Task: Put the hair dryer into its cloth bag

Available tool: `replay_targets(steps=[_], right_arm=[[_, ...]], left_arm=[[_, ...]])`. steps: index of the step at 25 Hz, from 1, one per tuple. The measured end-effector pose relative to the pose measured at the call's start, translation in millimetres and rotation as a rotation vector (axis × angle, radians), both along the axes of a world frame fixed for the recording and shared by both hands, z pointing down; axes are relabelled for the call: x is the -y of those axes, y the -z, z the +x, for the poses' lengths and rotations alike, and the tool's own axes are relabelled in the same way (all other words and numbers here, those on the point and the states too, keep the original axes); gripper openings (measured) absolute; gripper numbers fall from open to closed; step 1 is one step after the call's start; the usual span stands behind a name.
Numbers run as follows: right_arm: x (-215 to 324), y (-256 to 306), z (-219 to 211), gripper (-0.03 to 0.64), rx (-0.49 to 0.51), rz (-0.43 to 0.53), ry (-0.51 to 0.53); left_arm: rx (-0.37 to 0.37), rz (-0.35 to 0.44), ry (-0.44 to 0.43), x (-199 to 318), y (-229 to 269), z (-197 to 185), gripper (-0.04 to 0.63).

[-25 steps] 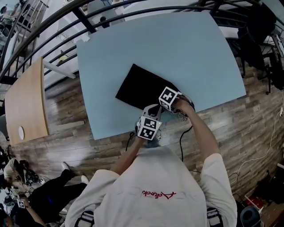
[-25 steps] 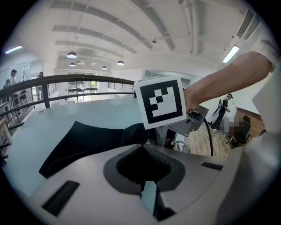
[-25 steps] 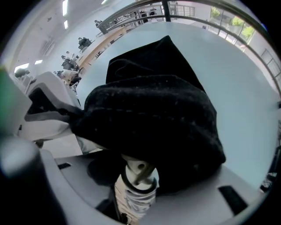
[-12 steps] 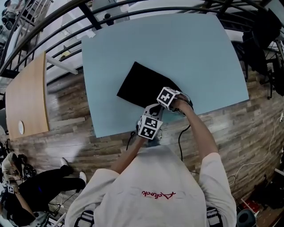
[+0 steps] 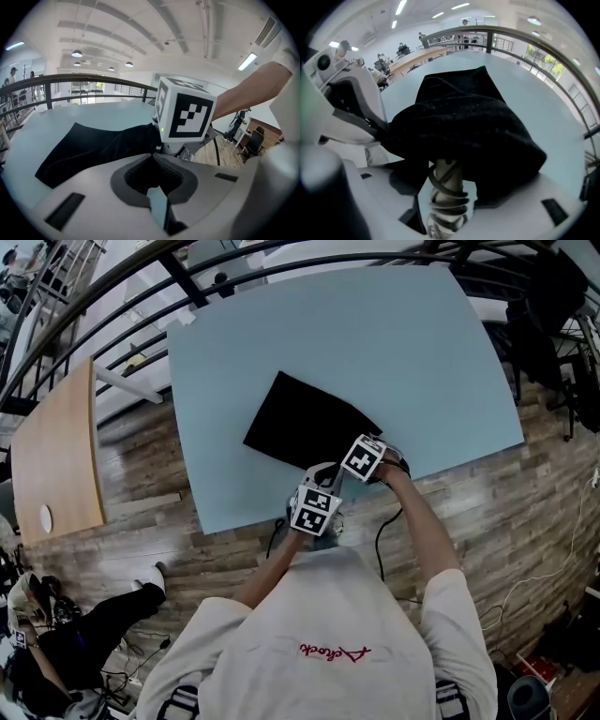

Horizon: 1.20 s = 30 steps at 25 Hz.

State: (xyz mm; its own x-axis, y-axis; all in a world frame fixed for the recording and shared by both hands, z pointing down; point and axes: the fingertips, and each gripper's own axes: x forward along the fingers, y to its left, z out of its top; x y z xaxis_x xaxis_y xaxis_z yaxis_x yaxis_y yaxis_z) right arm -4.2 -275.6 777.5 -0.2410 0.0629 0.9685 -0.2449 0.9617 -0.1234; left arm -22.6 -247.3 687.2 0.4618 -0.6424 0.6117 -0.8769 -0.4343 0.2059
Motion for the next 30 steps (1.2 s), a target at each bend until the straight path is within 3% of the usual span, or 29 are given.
replay_targets(steps=[10, 15, 19, 25, 30], right_arm=[[-14, 9, 51, 0.318, 0.068, 0.024, -0.083], [-18, 15, 90, 0.33, 0.078, 0.093, -0.11], [-21, 14, 108, 0.339, 0.137, 0.109, -0.192], [-28, 23, 113, 0.339, 0.2, 0.093, -0.202], [-38, 15, 136, 0.339, 0.135, 0.117, -0.159]], left_arm=[[0.068, 0.005, -0.021, 2, -6, 5, 0.015], [0.062, 0.021, -0.029, 5, 3, 11, 0.014], [0.05, 0.038, -0.05, 4, 11, 18, 0.014], [0.032, 0.038, -0.092, -2, 17, 35, 0.014], [0.028, 0.034, -0.122, -3, 18, 46, 0.014]])
